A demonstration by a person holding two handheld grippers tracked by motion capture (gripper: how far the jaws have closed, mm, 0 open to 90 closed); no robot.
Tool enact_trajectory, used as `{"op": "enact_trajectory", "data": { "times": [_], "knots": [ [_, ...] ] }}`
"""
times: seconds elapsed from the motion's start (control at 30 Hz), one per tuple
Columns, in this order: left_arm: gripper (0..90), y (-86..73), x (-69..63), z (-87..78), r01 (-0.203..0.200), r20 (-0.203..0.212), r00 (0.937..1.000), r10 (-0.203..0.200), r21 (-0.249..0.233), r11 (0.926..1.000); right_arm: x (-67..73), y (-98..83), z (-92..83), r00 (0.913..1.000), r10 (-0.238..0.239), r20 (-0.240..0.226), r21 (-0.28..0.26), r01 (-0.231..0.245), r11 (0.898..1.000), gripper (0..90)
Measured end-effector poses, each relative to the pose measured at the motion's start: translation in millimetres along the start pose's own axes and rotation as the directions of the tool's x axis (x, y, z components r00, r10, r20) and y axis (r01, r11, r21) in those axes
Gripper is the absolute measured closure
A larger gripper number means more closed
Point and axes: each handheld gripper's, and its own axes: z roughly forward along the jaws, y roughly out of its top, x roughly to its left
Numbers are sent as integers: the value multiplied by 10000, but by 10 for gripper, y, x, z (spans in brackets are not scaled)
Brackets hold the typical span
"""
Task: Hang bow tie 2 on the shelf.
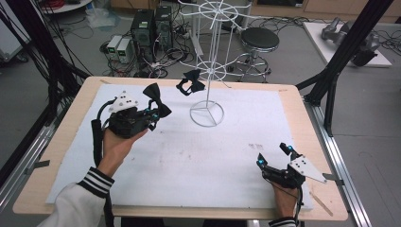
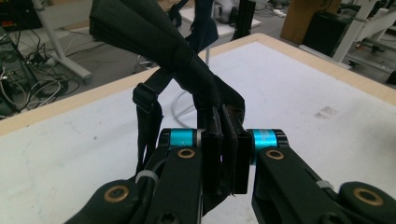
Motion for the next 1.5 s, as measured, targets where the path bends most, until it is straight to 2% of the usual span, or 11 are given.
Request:
{"op": "enact_trajectory", "data": {
  "times": [0.3,0.37,0.7,1.07,1.5],
  "knots": [
    [862,194,-132,150,-186,450,9988,196,-223,9996,0,0,0,10000,-21,-10,4,21,10000,74],
    [862,242,-169,183,-352,525,9980,363,-225,9991,0,0,0,10000,-25,-1,6,25,10000,74],
    [862,440,-316,384,-480,982,9938,514,-363,9982,-1,-1,2,10000,-10,-27,-19,10,10000,74],
    [862,563,-447,584,-825,1155,9896,858,-328,9960,-5,-1,1,10000,8,-31,-49,-8,10000,74],
    [862,633,-511,825,-1327,1256,9832,1326,-73,9911,-6,-1,-6,9999,91,-48,-21,-91,10000,74]
  ]
}}
